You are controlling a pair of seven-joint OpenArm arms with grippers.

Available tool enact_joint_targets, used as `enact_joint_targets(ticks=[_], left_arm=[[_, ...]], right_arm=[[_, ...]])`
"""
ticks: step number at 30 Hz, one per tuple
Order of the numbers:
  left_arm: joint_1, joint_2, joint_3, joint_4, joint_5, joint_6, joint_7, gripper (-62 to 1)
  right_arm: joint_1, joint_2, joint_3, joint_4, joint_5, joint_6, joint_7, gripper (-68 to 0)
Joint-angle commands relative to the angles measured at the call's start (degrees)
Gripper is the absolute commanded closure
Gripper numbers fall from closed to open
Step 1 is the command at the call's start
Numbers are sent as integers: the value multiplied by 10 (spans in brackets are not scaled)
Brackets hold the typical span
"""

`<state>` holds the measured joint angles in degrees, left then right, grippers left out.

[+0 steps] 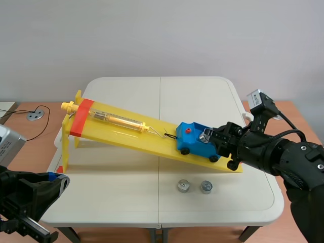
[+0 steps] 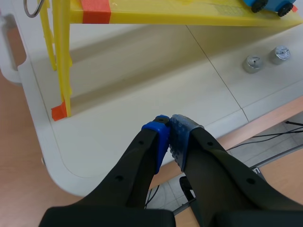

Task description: Place the four metal weights on the blue cart on the ramp.

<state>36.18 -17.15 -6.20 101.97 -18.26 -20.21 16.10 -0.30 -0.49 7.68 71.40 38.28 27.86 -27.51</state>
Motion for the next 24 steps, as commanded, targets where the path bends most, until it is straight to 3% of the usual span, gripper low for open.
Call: enact_joint_targets(ticks=[1, 7, 14, 20, 24], left_arm=[[-2, 3, -8, 33, -30, -12, -59, -27], [-2, 3, -8, 33, -30, -12, -59, -27], [-2, 3, -8, 33, -30, -12, -59, -27], [-2, 3, -8, 33, -30, -12, -59, -27], [-2, 3, -8, 33, -30, -12, -59, -27]], right_arm=[[71, 8, -6, 31, 39, 22, 66, -8], [71, 8, -6, 30, 27, 22, 71, -17], [71, 9, -1, 30, 18, 23, 77, -194], [64, 16, 45, 46, 22, 81, 74, -288], [40, 40, 69, 89, 27, 98, 73, -295]])
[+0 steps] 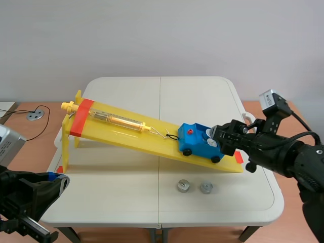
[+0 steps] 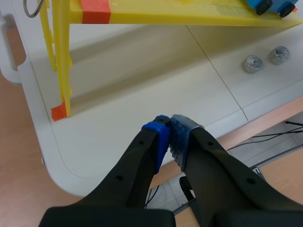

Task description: Place the four metal weights on the blue cart on the ramp.

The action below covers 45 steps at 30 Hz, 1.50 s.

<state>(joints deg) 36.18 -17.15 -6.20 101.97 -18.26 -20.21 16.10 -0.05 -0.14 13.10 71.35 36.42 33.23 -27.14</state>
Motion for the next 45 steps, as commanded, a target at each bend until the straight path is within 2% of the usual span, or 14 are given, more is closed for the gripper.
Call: enact_joint_targets(ticks=[1, 4, 14, 22, 25, 29, 37, 45], left_arm=[[-2, 3, -8, 33, -30, -12, -60, -27], [-2, 3, -8, 33, -30, -12, -59, -27], [-2, 3, -8, 33, -30, -12, -59, -27], [-2, 3, -8, 33, -30, -12, -59, -27], [-2, 3, -8, 33, -30, -12, -59, -27], [-2, 3, -8, 33, -30, -12, -60, -27], [-2, 3, -8, 33, -30, -12, -60, -27], [-2, 3, -8, 33, -30, -12, -59, -27]], right_arm=[[31, 43, 20, 104, 47, 47, 69, -295], [3, 64, 33, 151, 52, 58, 68, -295], [-108, 132, 38, 306, 52, 58, 52, -295], [-201, 155, 38, 392, 49, 58, 26, -295], [-224, 155, 32, 395, 30, 58, 26, -295], [-231, 155, 5, 390, -17, 51, 36, -295], [-216, 153, -93, 362, -138, -2, 108, -295], [-162, 118, -160, 284, -209, -42, 141, -295]])
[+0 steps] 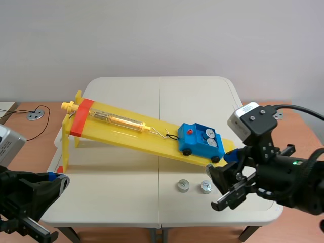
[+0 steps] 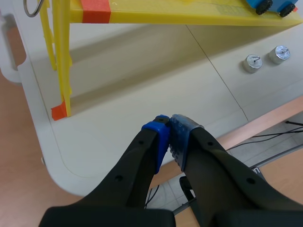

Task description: Place the four metal weights on the blue cart on the ramp.

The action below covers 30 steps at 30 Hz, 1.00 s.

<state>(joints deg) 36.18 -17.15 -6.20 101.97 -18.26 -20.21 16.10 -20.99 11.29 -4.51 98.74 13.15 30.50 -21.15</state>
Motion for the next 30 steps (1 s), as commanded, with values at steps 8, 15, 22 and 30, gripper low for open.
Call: enact_joint_targets(ticks=[8, 15, 22, 30], left_arm=[[-2, 3, -8, 33, -30, -12, -59, -27], [-2, 3, -8, 33, -30, -12, -59, -27], [-2, 3, -8, 33, -30, -12, -60, -27], [-2, 3, -8, 33, -30, -12, -60, -27]], right_arm=[[101, -21, -38, -77, -27, -54, 111, -295], [140, -42, -73, -150, -60, -63, 139, -294], [171, -61, -95, -207, -81, -72, 166, -293], [190, -72, -108, -247, -87, -72, 184, -278]])
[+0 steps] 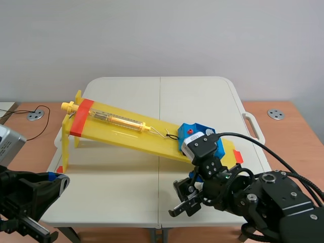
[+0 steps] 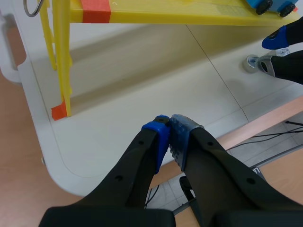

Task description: Place the four metal weights on the blue cart on the ramp.

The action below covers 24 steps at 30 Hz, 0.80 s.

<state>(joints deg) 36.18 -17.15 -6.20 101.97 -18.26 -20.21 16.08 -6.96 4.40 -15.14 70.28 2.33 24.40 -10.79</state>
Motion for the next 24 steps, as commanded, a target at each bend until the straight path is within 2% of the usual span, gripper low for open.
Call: enact_joint_targets(ticks=[1, 7, 10, 17, 24], left_arm=[[-2, 3, -8, 33, -30, -12, -59, -27], [-2, 3, -8, 33, -30, -12, -59, -27], [-2, 3, -8, 33, -30, -12, -59, -27], [-11, 3, -8, 33, -30, -12, -59, -27], [-11, 3, -8, 33, -30, -12, -59, -27]], right_arm=[[52, -3, -5, 33, 18, -11, 84, -278], [62, -3, -20, 10, 5, -13, 101, -277], [62, -4, -24, 9, -1, -14, 108, -256], [62, -5, -30, 1, -3, -37, 103, -181], [62, -5, -29, -26, -3, -46, 101, -166]])
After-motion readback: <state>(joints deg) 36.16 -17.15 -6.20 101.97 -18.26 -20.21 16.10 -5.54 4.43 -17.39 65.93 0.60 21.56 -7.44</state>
